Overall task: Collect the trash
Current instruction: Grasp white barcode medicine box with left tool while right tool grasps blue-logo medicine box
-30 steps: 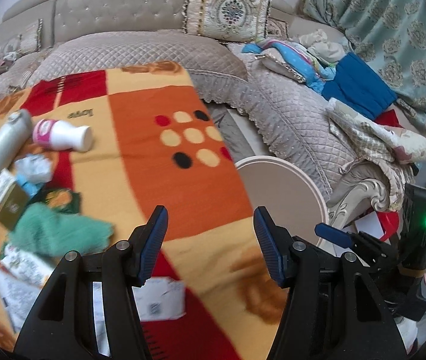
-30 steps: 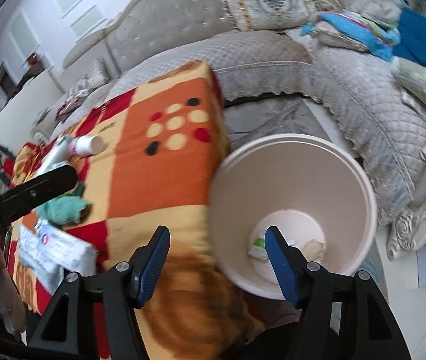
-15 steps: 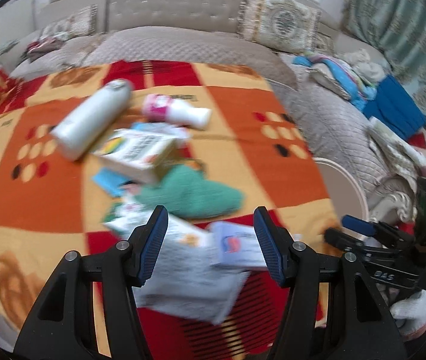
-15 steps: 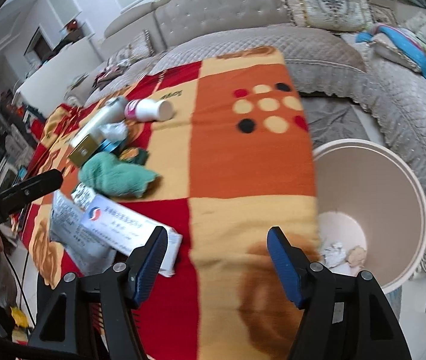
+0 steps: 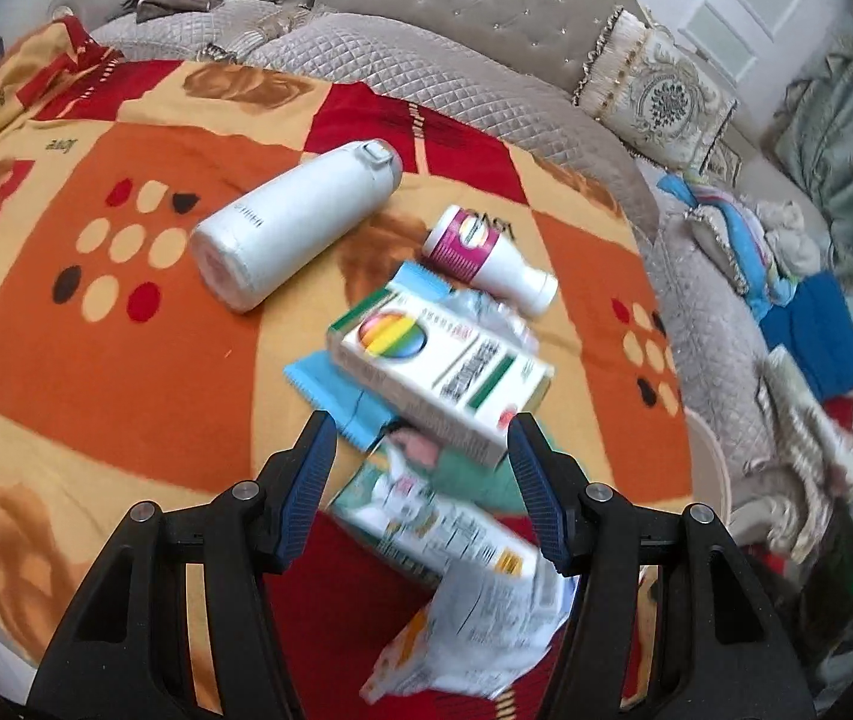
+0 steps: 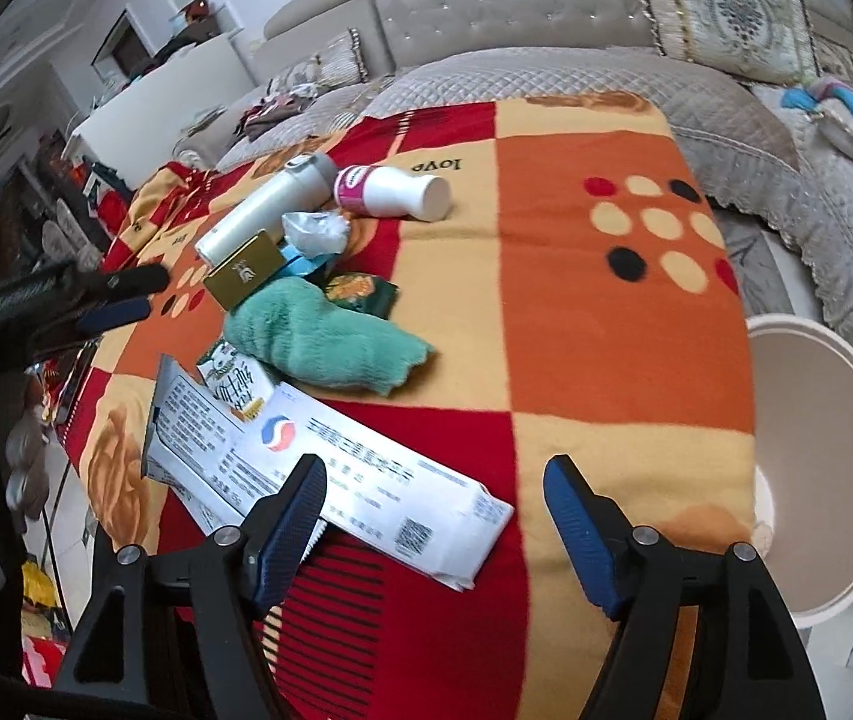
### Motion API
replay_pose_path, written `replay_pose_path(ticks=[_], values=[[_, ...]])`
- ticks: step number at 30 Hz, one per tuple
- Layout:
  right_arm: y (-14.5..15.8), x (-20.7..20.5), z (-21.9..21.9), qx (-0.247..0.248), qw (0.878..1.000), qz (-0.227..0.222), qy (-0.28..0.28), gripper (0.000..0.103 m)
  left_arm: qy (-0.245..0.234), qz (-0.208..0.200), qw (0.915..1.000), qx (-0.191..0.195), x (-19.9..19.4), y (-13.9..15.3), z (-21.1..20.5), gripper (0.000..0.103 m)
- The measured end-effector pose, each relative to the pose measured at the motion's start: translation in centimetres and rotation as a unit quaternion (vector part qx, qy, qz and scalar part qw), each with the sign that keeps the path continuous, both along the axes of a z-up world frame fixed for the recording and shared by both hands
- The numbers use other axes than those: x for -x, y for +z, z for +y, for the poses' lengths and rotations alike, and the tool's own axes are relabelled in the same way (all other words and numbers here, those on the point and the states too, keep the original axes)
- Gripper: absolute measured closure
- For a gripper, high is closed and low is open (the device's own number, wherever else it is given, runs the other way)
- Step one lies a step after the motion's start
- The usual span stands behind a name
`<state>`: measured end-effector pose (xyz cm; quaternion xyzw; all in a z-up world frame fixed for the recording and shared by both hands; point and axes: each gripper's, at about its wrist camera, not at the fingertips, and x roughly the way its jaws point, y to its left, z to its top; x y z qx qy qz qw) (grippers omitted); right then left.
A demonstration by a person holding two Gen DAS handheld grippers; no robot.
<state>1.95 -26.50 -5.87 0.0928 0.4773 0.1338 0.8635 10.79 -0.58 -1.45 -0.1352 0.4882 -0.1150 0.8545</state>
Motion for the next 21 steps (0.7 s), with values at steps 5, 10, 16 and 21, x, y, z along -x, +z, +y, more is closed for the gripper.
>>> replay_pose_path(ticks=[5,10,16,21], values=[[-0.4,-0.4,0.3,0.001,1.0,0.005,0.004,0.03,-0.011,-0.011,0.9989,-0.045,-2.8,1.0,-3.2,0.045],[-0.8,-0.4,-0.2,-0.007,1.0,0.014,-0.004,0.03,-0.049,-0.017,0.987,-0.152,-5.2,0.3,-8.7,0.045],[-1.1,-0.3,-0.5,-0.01,1.0,0.017,-0.003,0.03,-0.07,0.028,0.9674,-0.242,-5.5,-2.9,-7.5,0.045],[-1.4,-0.6,-0.5,-0.017,1.0,0.019,-0.002,0.03,-0.06,0.065,0.9686,-0.232,-2.6,-4.0,0.1,0.045]])
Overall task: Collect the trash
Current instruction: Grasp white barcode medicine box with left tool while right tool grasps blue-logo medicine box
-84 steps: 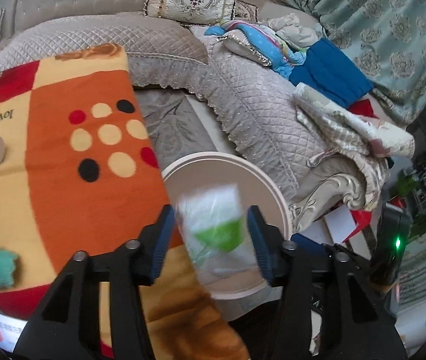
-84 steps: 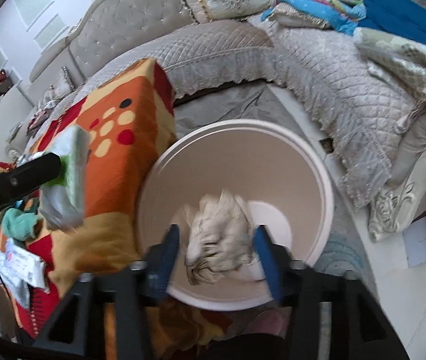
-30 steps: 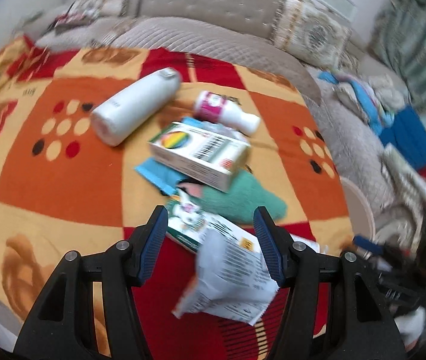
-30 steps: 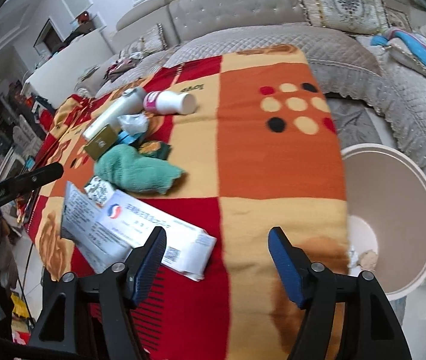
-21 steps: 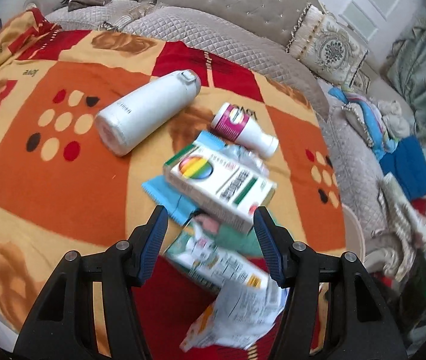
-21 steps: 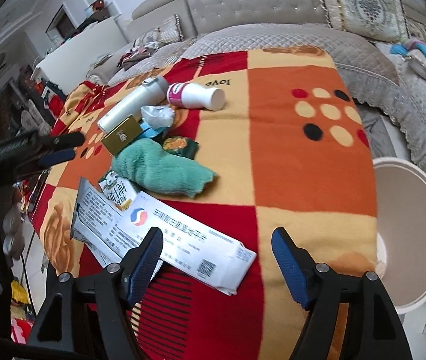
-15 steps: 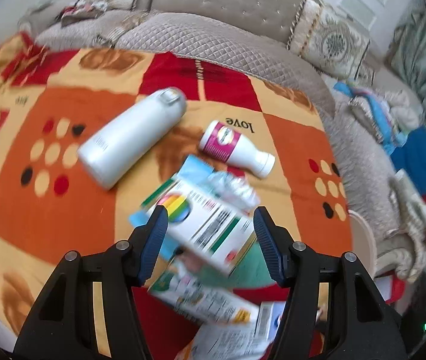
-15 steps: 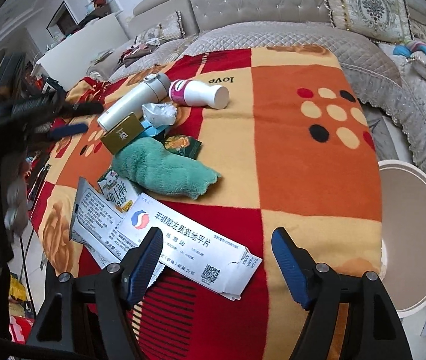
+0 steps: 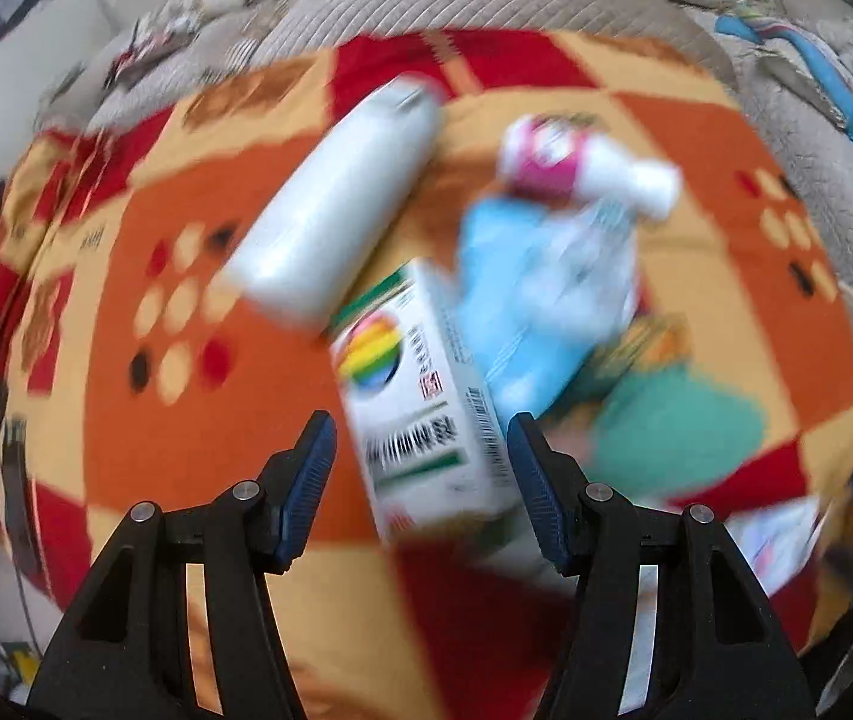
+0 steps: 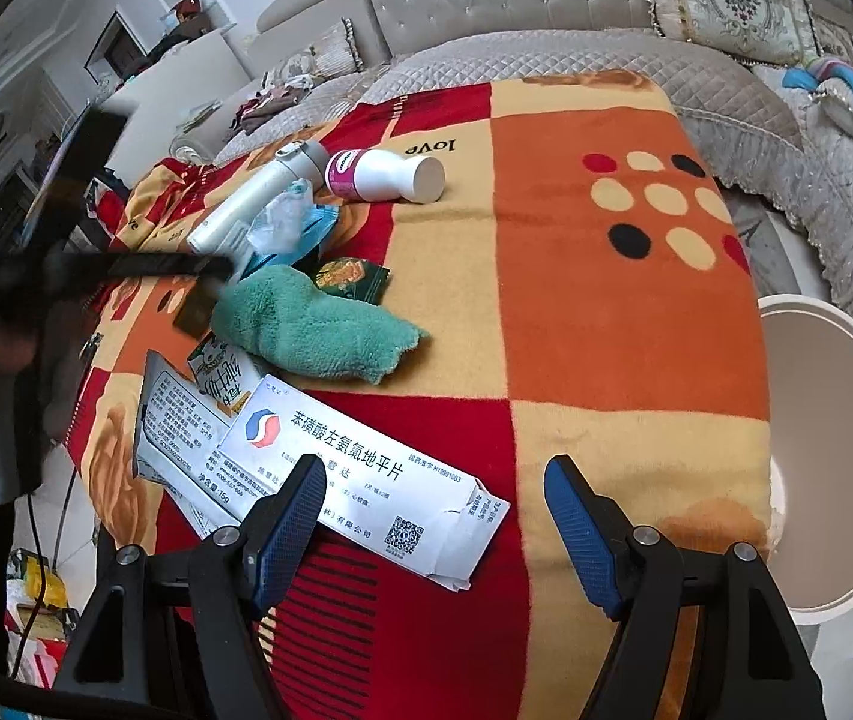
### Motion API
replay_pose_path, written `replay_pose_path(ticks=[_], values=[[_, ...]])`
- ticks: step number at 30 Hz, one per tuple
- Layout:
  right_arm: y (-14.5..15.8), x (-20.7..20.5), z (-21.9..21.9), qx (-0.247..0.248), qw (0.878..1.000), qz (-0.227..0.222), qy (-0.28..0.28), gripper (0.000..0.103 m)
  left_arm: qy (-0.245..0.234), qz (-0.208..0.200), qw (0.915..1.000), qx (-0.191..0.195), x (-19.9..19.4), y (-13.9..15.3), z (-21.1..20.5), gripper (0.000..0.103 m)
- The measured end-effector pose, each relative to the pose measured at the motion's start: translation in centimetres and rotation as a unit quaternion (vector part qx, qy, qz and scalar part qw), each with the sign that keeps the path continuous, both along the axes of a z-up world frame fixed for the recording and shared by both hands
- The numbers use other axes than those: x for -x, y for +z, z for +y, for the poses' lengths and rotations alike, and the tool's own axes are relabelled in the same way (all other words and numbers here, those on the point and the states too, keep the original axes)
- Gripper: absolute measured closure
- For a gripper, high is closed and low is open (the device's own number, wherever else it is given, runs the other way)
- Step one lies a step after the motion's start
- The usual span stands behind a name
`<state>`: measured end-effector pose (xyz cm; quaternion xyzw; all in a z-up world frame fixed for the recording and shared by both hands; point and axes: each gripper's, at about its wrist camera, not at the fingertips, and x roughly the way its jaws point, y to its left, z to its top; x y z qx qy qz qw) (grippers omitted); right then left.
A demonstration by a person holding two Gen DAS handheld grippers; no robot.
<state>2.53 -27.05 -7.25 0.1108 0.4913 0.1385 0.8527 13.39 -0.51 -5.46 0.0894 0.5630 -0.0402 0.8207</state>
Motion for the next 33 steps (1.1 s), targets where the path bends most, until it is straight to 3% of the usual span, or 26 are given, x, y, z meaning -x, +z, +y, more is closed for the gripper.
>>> replay_pose_path(ticks=[4,7,13,18,23,29,30,31,33], values=[[-0.1,-0.3,0.3,-0.001,1.0,-0.002,0.007,0.03,0.042,0.023,0.9971,0.059,2.0,-0.7,6.2,0.045],[-0.3,-0.4,0.6,0.0,1.0,0.0,0.012,0.03,0.06,-0.001,0.993,0.102,3.3,-0.1,9.0,0.045],[-0.6,-0.8,0.9,0.008,1.0,0.007,0.016,0.03,0.047,-0.033,0.9839,0.169,3.0,0.4,8.1,0.044],[-0.6,-0.5,0.9,0.011,1.0,0.01,0.014,0.03,0.032,-0.036,0.9873,0.151,1.3,-0.1,5.1,0.043],[-0.9,-0.6,0.6,0.013,1.0,0.015,0.011,0.03,0.029,-0.041,0.9955,0.081,-0.2,-1.4,3.6,0.043],[-0.9,-0.2,1.0,0.004,0.999,0.012,0.041,0.03,0.049,-0.02,0.9934,0.101,-2.0,-3.0,4.8,0.044],[-0.9,-0.2,1.2,0.004,0.999,0.013,0.051,0.03,0.047,-0.013,0.993,0.107,-2.2,-3.3,4.9,0.05],[-1.0,-0.2,1.5,0.005,0.998,0.014,0.061,0.029,0.042,-0.003,0.993,0.11,-2.3,-3.7,4.9,0.063],[-1.3,-0.3,2.2,0.01,0.996,0.01,0.092,0.029,0.035,0.002,0.9947,0.097,-2.3,-4.1,4.7,0.071]])
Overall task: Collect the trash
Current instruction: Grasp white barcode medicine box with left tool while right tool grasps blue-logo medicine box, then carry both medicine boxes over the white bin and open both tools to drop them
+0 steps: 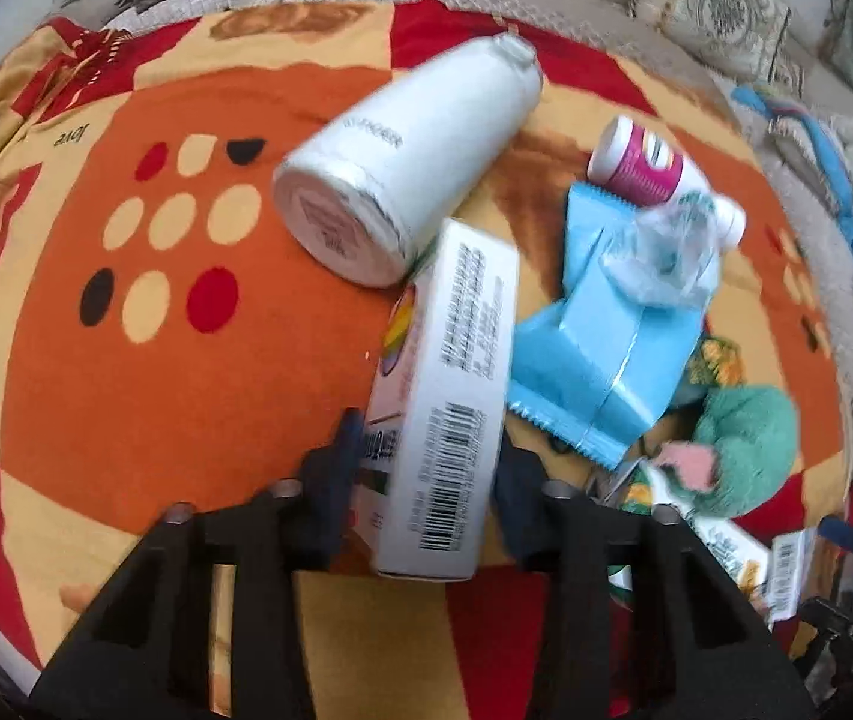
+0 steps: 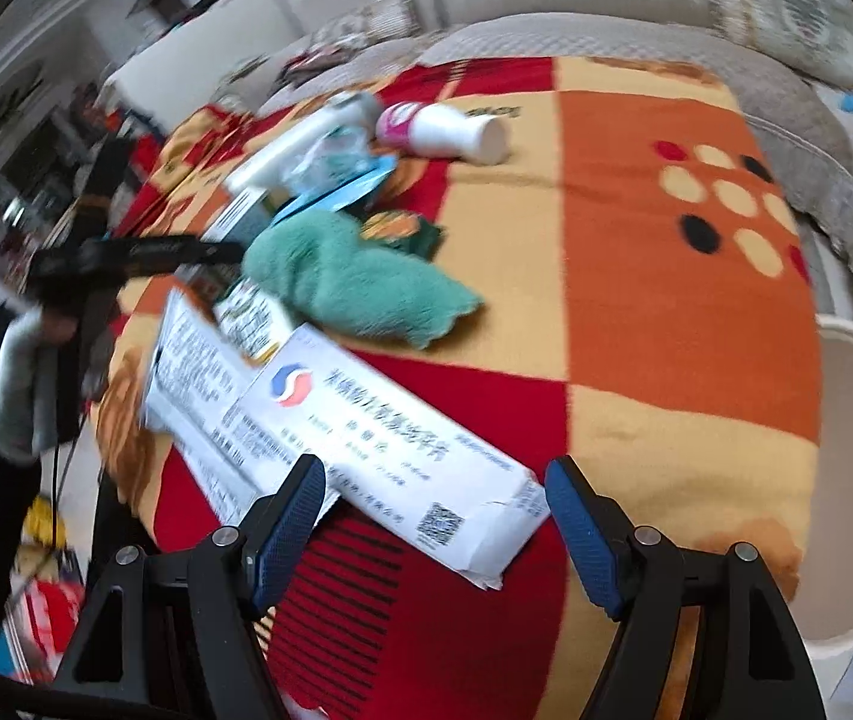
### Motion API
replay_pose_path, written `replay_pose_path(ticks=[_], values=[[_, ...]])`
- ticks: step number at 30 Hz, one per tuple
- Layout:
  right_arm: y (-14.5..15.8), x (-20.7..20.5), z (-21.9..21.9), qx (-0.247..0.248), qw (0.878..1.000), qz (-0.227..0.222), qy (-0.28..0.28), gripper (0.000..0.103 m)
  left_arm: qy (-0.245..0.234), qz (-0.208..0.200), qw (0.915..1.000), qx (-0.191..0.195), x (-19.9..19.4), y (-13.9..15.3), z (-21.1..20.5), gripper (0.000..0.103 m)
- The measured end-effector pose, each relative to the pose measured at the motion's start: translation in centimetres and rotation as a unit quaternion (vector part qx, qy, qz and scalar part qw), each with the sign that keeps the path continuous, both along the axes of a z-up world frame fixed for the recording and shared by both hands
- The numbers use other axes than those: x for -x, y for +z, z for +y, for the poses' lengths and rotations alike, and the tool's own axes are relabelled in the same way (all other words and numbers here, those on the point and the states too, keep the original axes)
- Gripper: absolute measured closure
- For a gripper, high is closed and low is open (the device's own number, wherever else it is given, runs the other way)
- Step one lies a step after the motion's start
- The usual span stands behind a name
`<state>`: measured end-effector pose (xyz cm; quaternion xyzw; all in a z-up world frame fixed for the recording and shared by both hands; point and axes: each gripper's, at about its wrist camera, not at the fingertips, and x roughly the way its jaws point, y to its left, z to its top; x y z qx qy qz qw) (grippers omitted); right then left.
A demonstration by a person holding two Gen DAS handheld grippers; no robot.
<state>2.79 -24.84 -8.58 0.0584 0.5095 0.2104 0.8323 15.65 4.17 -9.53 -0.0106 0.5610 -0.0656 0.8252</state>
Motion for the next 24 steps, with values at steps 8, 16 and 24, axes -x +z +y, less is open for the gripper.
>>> replay_pose_path(ticks=[8,16,24], values=[[-0.9,-1.2,2.9,0.06,0.992,-0.024,0.109,0.029,0.006,0.0,0.9991,0.041,1.1,0.6,1.2,0.075],[-1.7,-2.6,2.5,0.042,0.994,-0.028,0.097,0.042,-0.009,-0.016,0.9983,0.055,2.9,3.0,0.9,0.075],[0.6,0.5,0.2,0.03,0.996,-0.065,0.056,0.05,-0.036,-0.045,0.9947,0.086,4.5,6.3,-1.0,0.075]])
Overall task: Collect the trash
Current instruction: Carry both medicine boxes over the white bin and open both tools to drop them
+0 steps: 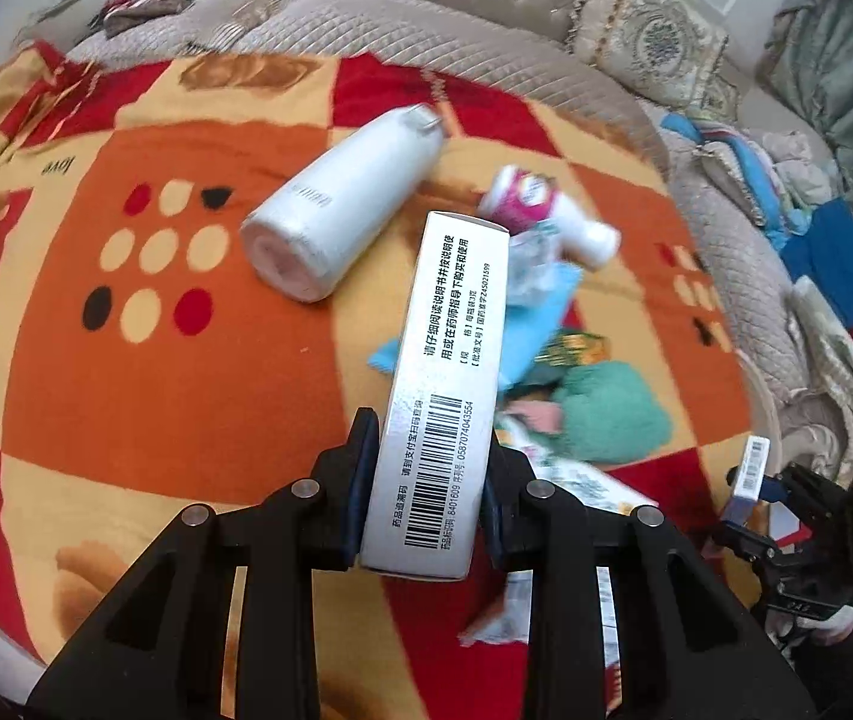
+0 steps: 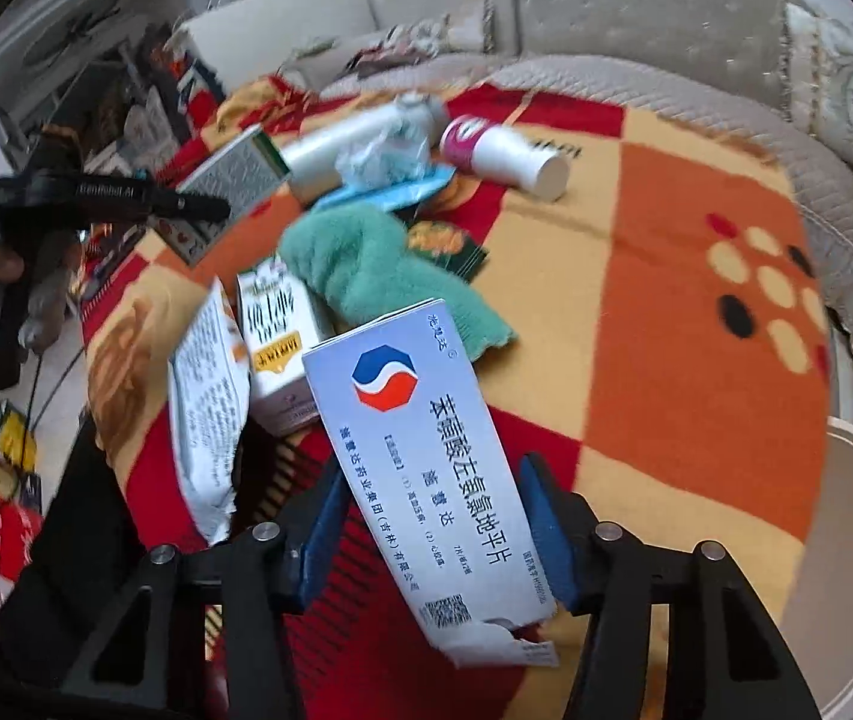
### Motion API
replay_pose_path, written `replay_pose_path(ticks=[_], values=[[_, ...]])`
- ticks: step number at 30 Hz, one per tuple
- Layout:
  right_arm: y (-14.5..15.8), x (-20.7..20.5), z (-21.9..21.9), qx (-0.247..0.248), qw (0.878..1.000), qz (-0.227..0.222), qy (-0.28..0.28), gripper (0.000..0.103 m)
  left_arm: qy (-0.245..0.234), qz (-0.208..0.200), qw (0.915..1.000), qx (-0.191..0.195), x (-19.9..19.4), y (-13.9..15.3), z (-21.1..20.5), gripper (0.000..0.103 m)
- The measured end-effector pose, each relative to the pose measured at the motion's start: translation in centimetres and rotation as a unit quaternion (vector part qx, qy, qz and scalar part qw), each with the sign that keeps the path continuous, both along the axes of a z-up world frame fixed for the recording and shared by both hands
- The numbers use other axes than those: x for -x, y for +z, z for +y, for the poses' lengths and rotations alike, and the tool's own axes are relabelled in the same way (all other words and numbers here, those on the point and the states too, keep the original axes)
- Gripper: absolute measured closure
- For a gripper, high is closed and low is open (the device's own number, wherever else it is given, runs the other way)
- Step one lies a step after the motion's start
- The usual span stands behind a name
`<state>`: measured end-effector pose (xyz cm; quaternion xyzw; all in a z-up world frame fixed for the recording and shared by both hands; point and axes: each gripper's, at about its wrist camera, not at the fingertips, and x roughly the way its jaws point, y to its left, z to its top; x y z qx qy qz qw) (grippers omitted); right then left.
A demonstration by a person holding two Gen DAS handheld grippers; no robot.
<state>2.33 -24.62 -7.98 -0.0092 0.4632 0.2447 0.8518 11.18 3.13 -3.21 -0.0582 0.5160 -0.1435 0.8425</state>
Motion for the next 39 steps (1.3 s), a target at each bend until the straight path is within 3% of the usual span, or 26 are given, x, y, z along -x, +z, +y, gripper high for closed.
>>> replay_pose_path(ticks=[12,23,30,39], values=[[1.9,1.9,-4.6,-0.018,0.995,-0.011,-0.095,0.05,-0.082,-0.039,0.9958,0.017,2.1,3.3,-9.2,0.075],[2.2,3.2,-10.9,-0.008,0.985,-0.003,-0.172,0.05,-0.167,-0.04,0.9851,0.005,4.1,2.6,-21.1,0.075],[1.5,4.0,-16.2,-0.005,0.972,0.011,-0.234,0.05,-0.215,-0.037,0.9759,-0.006,5.2,1.7,-28.4,0.075],[-1.0,4.3,-22.3,-0.009,0.952,0.039,-0.305,0.05,-0.237,-0.019,0.9711,-0.018,5.7,-0.2,-33.6,0.075]])
